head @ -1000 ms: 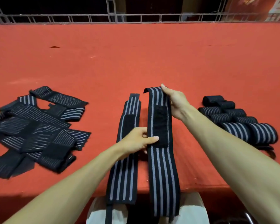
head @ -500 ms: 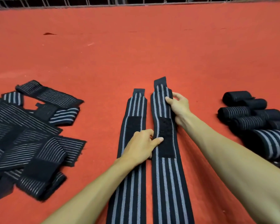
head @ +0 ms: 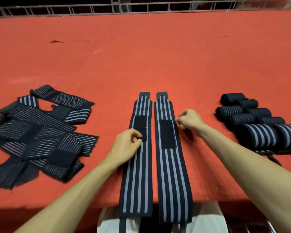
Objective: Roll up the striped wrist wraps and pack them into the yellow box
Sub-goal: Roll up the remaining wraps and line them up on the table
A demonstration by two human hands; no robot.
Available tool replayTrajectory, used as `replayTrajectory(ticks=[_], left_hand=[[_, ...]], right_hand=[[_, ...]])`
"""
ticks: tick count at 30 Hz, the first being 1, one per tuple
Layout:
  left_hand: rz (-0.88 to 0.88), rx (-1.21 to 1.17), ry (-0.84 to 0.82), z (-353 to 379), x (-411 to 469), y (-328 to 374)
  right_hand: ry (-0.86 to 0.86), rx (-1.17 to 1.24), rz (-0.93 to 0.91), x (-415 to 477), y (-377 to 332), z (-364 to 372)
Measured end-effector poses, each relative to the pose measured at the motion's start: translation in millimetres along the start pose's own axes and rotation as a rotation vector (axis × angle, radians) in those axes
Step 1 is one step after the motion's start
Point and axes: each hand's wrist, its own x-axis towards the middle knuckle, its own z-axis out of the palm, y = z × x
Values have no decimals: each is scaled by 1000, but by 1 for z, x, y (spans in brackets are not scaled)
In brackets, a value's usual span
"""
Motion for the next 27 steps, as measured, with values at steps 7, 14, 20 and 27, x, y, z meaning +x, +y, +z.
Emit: replayTrajectory(ticks=[7, 14, 20, 27], left_hand=[[-237, 154, -237, -29, -47, -15], [-263, -21, -405, -38, -84, 4], [-273, -113, -401, -19, -91, 8], [-224, 304, -406, -24, -79, 14]], right_hand=[[-345, -111, 146, -87, 11, -21], [-334, 42, 168, -119, 18, -16], [-228, 124, 118, -121, 27, -26], [-251, 6, 115, -116, 29, -26]])
